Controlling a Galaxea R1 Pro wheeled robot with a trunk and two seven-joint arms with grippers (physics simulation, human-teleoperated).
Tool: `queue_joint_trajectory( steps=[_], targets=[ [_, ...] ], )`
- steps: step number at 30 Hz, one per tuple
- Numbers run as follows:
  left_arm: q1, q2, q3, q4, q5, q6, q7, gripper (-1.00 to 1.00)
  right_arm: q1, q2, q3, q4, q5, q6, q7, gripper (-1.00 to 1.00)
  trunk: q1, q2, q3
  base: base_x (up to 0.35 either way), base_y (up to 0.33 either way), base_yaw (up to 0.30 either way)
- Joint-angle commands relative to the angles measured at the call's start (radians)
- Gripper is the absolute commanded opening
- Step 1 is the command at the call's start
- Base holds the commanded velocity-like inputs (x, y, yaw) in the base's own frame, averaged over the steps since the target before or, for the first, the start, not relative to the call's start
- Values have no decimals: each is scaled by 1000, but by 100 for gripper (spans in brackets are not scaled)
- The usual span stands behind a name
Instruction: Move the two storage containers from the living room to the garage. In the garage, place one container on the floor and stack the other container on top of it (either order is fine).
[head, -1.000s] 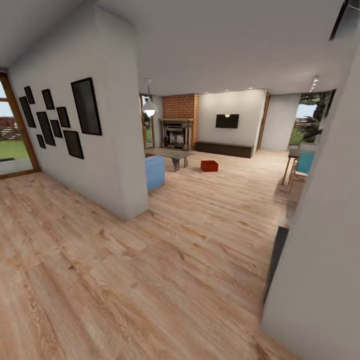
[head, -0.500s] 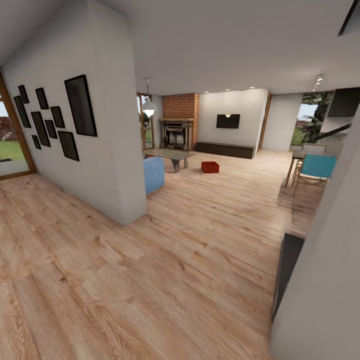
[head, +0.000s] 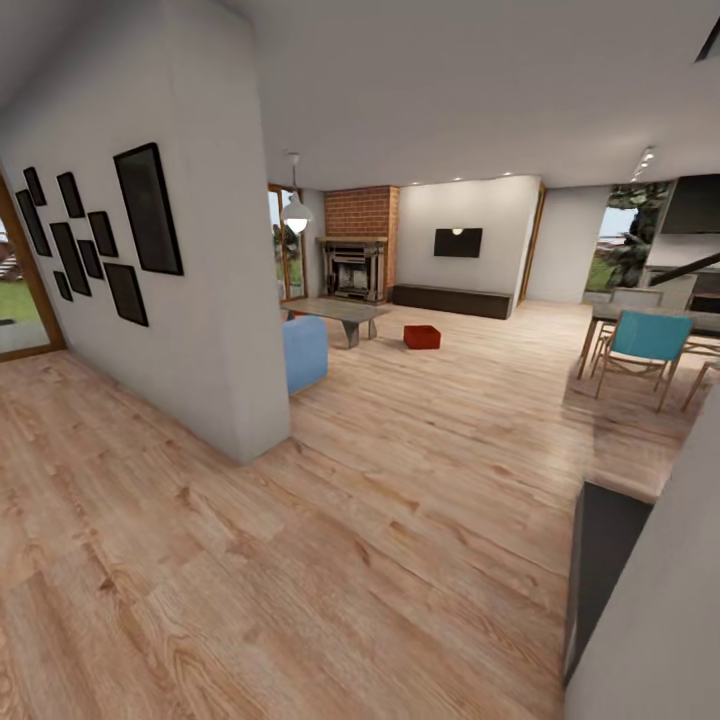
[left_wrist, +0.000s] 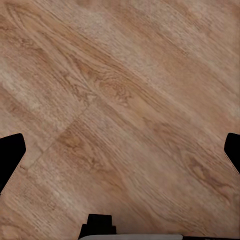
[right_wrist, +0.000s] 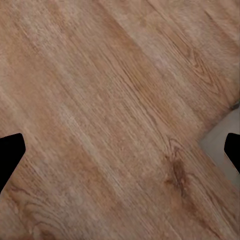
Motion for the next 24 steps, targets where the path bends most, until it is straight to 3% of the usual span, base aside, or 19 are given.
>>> queue_joint_trajectory(
  steps=[1,24],
  targets=[
    [0,0,0,-1,11,0,-8,100,0,-1,3,0,2,-2,-1,100,1,0,-1,329,0,0],
    [0,0,0,-2,11,0,-7,100,0,0,3,1,2,-2,-1,100,1,0,-1,329,0,0]
  ],
)
